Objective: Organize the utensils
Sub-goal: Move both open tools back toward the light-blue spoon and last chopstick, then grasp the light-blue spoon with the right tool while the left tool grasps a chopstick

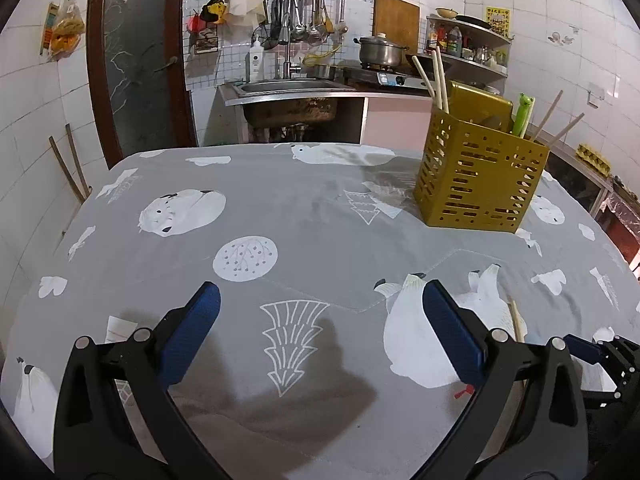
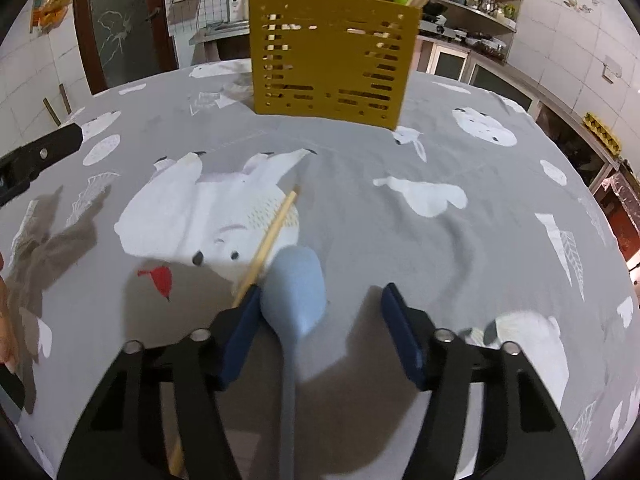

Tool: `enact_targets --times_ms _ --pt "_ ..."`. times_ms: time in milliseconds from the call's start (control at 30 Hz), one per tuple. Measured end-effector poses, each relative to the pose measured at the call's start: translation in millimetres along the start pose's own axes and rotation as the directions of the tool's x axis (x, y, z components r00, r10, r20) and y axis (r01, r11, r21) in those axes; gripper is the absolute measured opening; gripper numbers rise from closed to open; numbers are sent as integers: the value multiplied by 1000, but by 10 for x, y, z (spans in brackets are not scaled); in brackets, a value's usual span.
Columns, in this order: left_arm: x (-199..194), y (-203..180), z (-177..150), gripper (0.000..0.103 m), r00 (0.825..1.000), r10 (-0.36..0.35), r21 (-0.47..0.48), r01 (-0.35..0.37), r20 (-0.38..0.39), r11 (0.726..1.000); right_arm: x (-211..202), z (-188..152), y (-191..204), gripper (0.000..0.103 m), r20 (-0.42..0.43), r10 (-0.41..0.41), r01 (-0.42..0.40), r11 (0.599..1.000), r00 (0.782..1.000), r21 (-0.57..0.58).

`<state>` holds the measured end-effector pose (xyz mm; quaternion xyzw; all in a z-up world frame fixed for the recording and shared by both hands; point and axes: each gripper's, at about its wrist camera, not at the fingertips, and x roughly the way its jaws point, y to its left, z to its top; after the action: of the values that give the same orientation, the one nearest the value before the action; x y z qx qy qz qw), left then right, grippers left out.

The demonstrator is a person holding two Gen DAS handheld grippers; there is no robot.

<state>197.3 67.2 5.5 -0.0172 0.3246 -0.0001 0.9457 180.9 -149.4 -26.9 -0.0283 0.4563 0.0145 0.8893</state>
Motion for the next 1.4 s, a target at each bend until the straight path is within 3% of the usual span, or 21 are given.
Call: enact_targets --times_ms 133,300,500,767,900,1000,1200,1400 --pt "19 -65 16 98 1000 3 12 -3 -3 1000 50 73 15 33 -23 34 -34 999 999 24" --pt "66 -233 -3 98 1000 -10 40 11 -26 999 42 74 -89 33 -1 43 -43 998 999 42" --pt "163 -565 -68 98 994 -67 55 72 -81 996 99 123 -559 33 3 14 -14 995 1000 97" --pt "320 -1161 -248 96 970 -155 115 178 -185 977 149 116 -1141 33 14 -26 23 989 1000 144" --pt "408 -1445 -301 73 953 -168 153 211 -252 965 173 102 -1260 33 21 -19 15 986 1000 166" --pt "478 -1577 -334 63 938 -177 153 230 -298 961 177 93 -1271 33 27 -21 17 986 999 166" --pt "530 -1634 -316 29 946 -147 179 204 -289 963 190 97 -1245 33 33 -39 34 989 999 147" --pt "621 -1592 -218 7 939 -153 163 211 -309 964 196 114 -1226 33 35 -44 38 988 998 151"
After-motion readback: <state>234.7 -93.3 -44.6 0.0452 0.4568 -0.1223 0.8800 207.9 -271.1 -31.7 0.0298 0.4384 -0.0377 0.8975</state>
